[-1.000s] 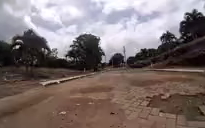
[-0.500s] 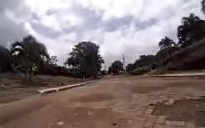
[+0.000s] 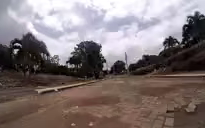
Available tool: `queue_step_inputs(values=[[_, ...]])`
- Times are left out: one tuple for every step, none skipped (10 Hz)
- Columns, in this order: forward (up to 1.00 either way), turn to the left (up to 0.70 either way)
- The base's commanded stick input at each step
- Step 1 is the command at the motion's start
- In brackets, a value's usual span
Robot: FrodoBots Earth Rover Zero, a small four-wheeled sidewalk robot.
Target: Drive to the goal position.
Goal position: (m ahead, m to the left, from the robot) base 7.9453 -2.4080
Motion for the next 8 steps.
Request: queue_step_inputs(values=[[0.85,0.00],[0.85,0.00],[0.85,0.09],[0.85,0.19],[0.85,0.27],[0.85,0.27],[0.85,0.27],[0.85,0.00]])
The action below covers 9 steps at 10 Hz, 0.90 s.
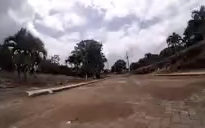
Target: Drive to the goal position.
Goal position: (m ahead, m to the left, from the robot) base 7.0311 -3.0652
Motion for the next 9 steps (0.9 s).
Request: queue_step_inputs(values=[[0.85,0.00],[0.85,0.00],[0.85,0.00],[0.85,0.00],[0.85,0.00],[0.85,0.00],[0.85,0.00],[0.85,0.00],[0.85,-0.26]])
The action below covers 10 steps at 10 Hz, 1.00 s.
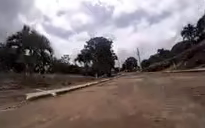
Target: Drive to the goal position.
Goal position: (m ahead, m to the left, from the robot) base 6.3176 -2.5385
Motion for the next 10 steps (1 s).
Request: queue_step_inputs(values=[[0.85,-0.27],[0.85,-0.27],[0.85,-0.27],[0.85,-0.27],[0.85,-0.27],[0.85,0.00],[0.85,0.00],[0.85,-0.02],[0.85,-0.13],[0.85,-0.25]])
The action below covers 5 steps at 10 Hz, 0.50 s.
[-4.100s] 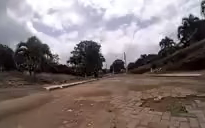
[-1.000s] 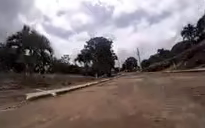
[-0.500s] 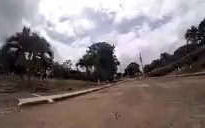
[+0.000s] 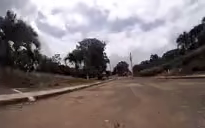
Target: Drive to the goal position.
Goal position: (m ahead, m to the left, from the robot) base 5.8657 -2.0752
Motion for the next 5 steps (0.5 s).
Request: queue_step_inputs(values=[[0.85,-0.27],[0.85,-0.09],[0.85,0.00],[0.85,0.00],[0.85,0.00]])
